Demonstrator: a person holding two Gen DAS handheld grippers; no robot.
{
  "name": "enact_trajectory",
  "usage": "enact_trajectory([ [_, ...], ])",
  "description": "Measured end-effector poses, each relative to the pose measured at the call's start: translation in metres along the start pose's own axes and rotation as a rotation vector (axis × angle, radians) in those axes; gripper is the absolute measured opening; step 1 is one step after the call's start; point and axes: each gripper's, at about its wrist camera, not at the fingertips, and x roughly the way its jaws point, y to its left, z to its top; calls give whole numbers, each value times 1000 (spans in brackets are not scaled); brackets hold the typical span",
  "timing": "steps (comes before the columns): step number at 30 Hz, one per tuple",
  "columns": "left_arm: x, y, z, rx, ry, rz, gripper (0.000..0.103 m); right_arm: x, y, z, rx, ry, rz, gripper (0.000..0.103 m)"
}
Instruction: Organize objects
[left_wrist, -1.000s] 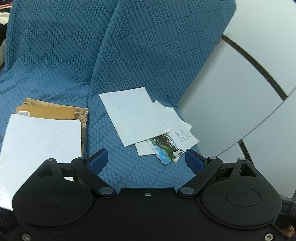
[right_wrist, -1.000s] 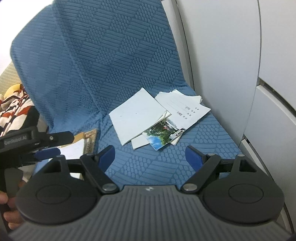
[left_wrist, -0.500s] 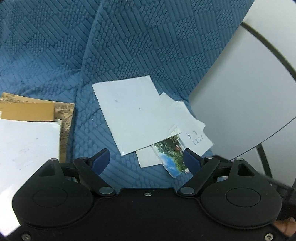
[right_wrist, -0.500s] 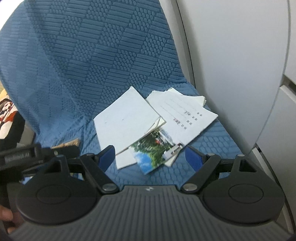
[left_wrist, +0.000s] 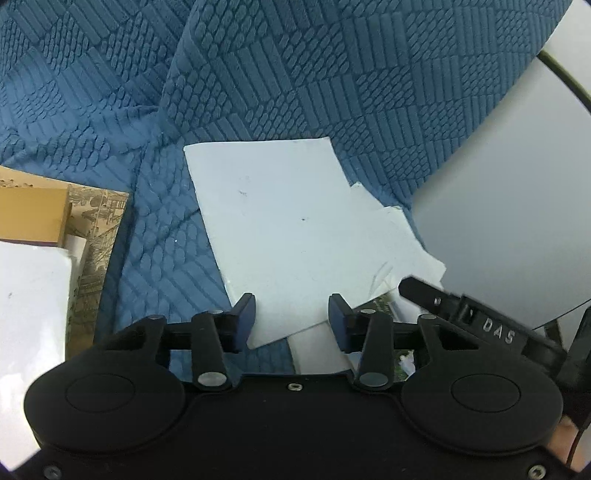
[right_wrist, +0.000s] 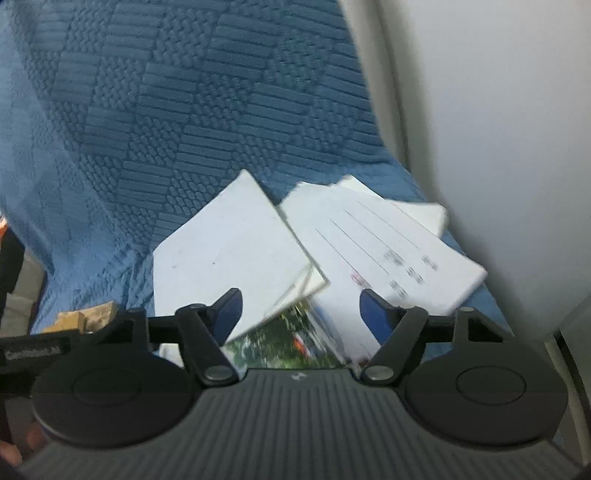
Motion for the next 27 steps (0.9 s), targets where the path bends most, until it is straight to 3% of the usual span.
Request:
enact_trajectory([
  [8,12,4,-2,12,1,-2,34,32,3,11,-41,26,1,57],
  [15,13,11,2,-28,7,-27,29,42,1,20,-36,33,36,57],
  [23,13,15,4,-44,11,-44,27,47,-31,25,201,53,220,57],
  [27,13,16,5,-48,11,-51,27,54,-49,19,390,96,412,57],
])
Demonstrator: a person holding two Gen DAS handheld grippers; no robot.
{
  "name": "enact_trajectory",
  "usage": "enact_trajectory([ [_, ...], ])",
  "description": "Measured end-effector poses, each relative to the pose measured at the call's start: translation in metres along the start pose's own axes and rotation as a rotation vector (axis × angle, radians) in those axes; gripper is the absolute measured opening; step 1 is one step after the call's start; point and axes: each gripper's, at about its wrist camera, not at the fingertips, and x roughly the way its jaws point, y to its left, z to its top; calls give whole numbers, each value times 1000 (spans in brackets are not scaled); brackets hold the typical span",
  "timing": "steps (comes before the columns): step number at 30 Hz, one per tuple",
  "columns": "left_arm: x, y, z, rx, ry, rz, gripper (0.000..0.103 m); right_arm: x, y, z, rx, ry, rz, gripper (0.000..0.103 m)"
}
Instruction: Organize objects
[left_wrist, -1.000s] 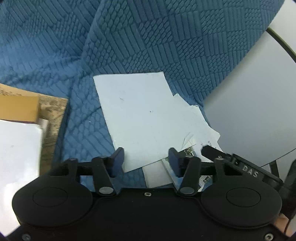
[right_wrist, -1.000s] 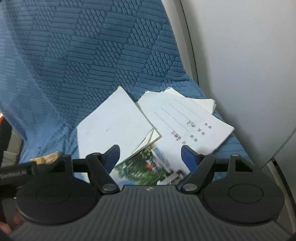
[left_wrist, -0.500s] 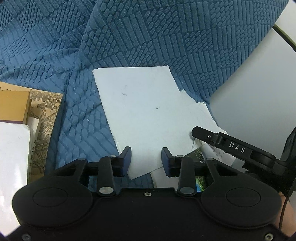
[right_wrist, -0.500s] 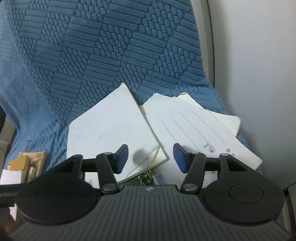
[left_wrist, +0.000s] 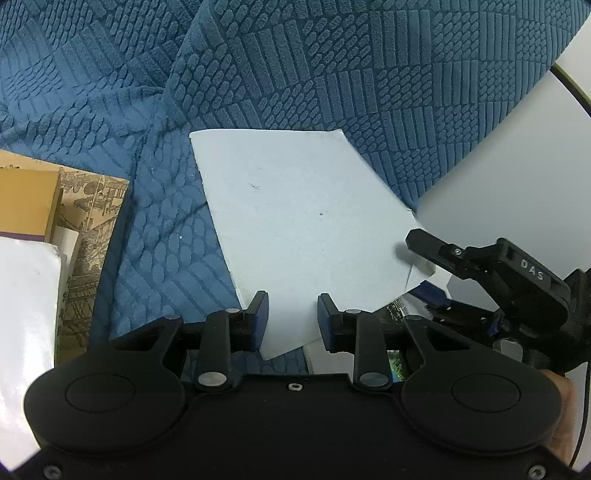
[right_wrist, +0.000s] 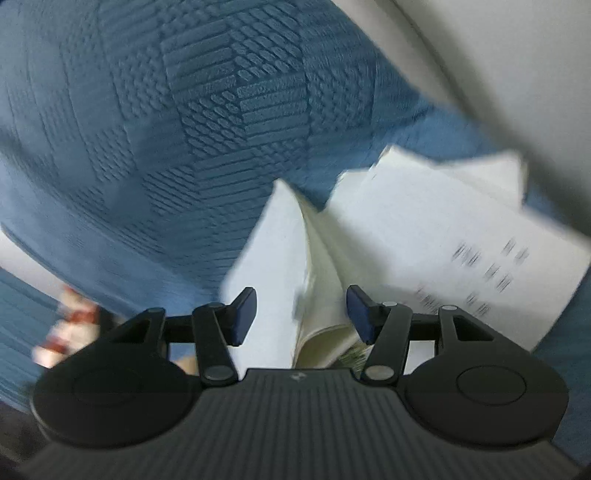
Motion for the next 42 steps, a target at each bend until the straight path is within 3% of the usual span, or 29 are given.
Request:
enact_trajectory([
  [2,0,2,0,-11,-1,-7,26,4,-4,-2,56,19,52,56],
  [6,0,7,2,-35,1,-16,21,13,2,-5,73,31,72,37],
  [9,-1,9,2,-44,2,-25,21,21,5,-6,64,47,38,25],
  [15,-1,8,1,-38,-2,-22,22,26,10,-10,65,50,21,15],
  [18,-3,8,0,-31,-2,-32,29,23,5,-11,94,48,21,14],
  [22,-9,7,2,-41,-10,-10,61,19,11,-10,100,39,34,13],
  [26,-14,15,2,-89,-6,-4,65,15,21,-10,91,23,49,13],
  [42,-18,60,-15,-481,56,-246,69,-2,33,-29,292,8,226,11],
])
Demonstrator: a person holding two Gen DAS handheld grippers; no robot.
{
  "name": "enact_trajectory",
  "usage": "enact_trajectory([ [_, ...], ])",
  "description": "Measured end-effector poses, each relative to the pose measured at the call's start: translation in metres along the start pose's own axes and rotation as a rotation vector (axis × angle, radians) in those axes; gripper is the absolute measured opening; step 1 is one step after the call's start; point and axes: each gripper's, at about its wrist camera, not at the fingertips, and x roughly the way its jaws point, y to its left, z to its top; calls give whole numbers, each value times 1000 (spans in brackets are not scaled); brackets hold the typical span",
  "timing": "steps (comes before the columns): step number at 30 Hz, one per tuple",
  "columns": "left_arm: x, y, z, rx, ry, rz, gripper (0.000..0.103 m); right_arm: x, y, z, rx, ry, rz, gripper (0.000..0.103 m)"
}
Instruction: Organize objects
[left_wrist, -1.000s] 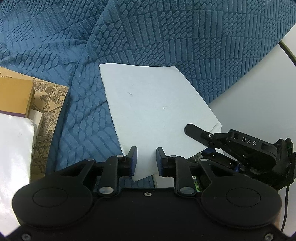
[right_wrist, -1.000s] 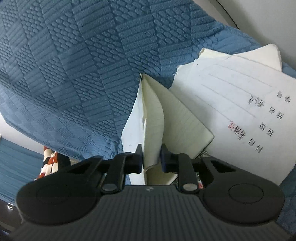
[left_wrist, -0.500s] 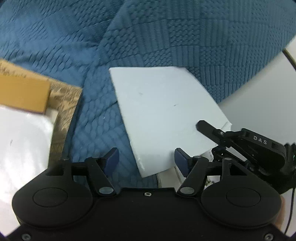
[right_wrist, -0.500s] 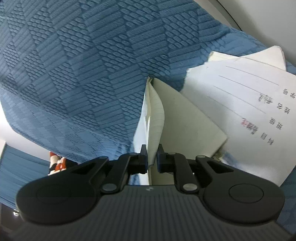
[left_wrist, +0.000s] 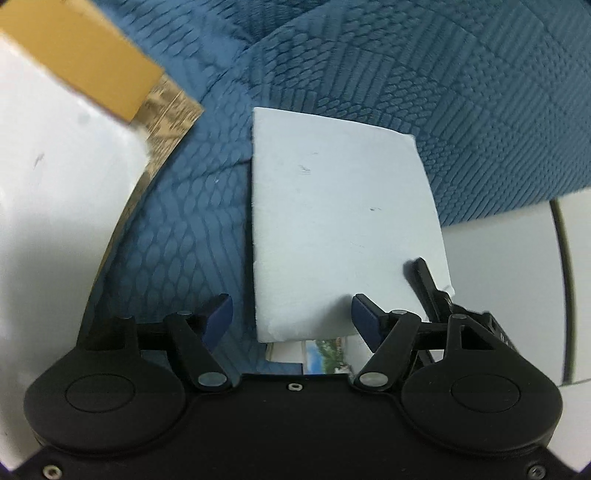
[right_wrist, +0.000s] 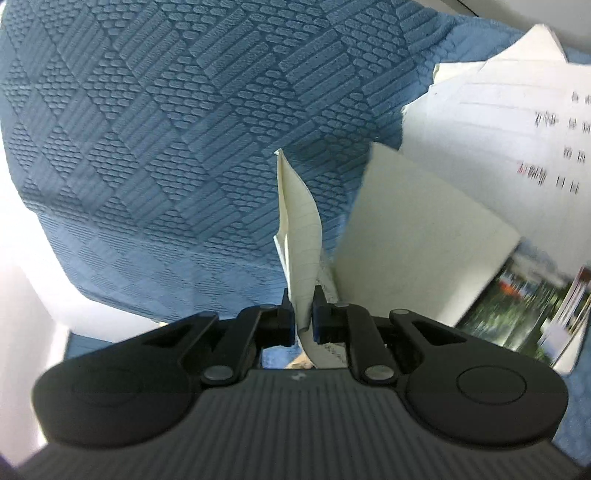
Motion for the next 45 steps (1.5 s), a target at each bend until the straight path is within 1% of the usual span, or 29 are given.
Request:
enact_trajectory([
  [8,1,25,-6,-183,21,-135,69,-13,1,-10,112,-32,76,11],
  [11,7,32,-13,-264,50,-206,68,-17,-2,-12,159,-43,93,11],
  [14,17,37,-19,-348,82,-294,63,-21,-3,-13,189,-48,93,11],
  [15,19,37,-21,-363,86,-313,58,-23,-3,-13,189,-48,88,12],
  [17,20,35,-22,-361,76,-297,49,-27,-4,-13,193,-52,83,12],
  [18,19,33,-22,-346,70,-277,33,-30,-4,-13,186,-59,82,12],
  [19,18,32,-22,-336,67,-259,19,-33,-2,-12,167,-73,79,13],
  [20,18,32,-23,-338,66,-254,18,-36,-1,-12,146,-86,66,15],
  [21,17,31,-23,-340,66,-258,15,-38,1,-11,131,-94,44,16],
  [22,17,30,-23,-337,64,-262,9,-42,1,-10,123,-98,30,16],
  [25,11,24,-24,-306,54,-257,4,-49,0,-9,122,-99,4,19],
  [28,7,15,-23,-281,37,-266,2,-55,-2,-11,120,-76,-43,30],
  [29,5,12,-23,-268,33,-261,2,-56,-3,-11,127,-61,-54,42],
  [30,4,9,-22,-250,31,-259,1,-56,-5,-12,138,-44,-59,60],
  [31,3,6,-22,-233,27,-249,1,-56,-7,-15,150,-27,-61,70],
  [32,1,4,-22,-219,23,-241,1,-56,-8,-17,158,-10,-64,76],
  [35,-2,2,-23,-204,17,-234,1,-51,-10,-27,174,52,-61,76],
  [38,-7,0,-25,-191,13,-225,1,-41,-11,-33,181,97,-84,76],
  [40,-12,1,-26,-183,8,-222,1,-39,-12,-34,186,90,-95,76],
  [43,-18,-2,-26,-168,2,-215,1,-41,-14,-27,188,40,-117,75],
  [44,-22,-2,-27,-164,2,-216,1,-42,-17,-24,195,19,-137,74],
  [45,-25,-3,-27,-159,1,-218,1,-43,-20,-21,207,4,-162,70],
])
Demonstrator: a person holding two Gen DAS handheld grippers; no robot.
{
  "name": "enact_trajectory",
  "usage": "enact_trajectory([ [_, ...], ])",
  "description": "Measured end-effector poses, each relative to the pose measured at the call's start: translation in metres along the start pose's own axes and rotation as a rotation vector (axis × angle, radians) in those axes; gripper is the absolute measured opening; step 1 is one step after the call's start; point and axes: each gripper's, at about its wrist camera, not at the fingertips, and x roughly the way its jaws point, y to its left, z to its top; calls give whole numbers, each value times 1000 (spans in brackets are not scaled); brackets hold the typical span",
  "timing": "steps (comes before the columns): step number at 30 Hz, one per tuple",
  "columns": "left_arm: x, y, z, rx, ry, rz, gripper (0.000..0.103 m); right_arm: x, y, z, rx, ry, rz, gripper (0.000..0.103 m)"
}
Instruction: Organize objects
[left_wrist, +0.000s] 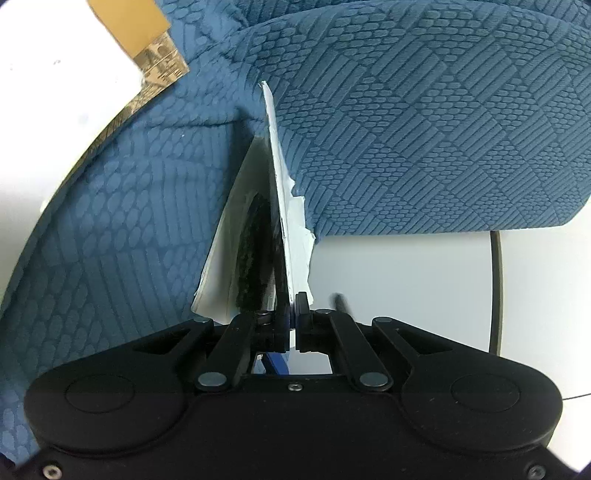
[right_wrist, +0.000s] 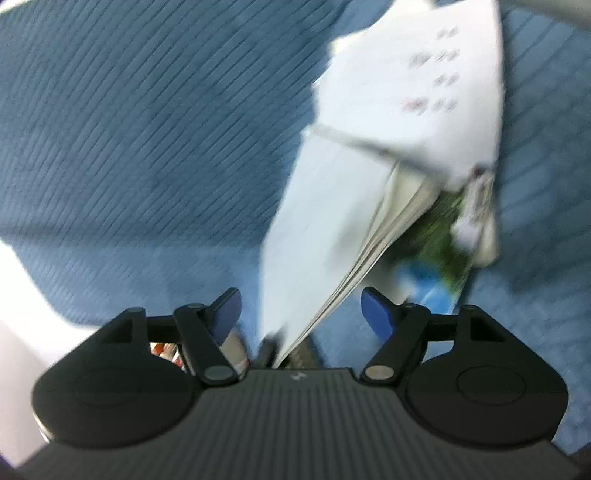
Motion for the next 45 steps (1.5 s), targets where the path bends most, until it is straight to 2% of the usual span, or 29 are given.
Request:
enact_trajectory([
  [4,-8,-4,0,12,-7,-2,1,1,-1,14,-1,-34,-38,45],
  [6,-13,-6,0,21,-13,9,2,2,0,17,-15,-40,-57,16],
  [9,-22,-10,-2,38,-21,25,3,2,5,14,-34,-53,-29,9],
  [21,-82,-58,-5,122,-24,30,5,-29,65,-40,-249,-108,-43,7],
  [35,-163,-123,-9,227,-17,35,7,-70,154,-107,-358,-191,-48,8],
  [45,-229,-151,13,308,-35,46,9,-68,197,-164,-437,-218,-37,8],
])
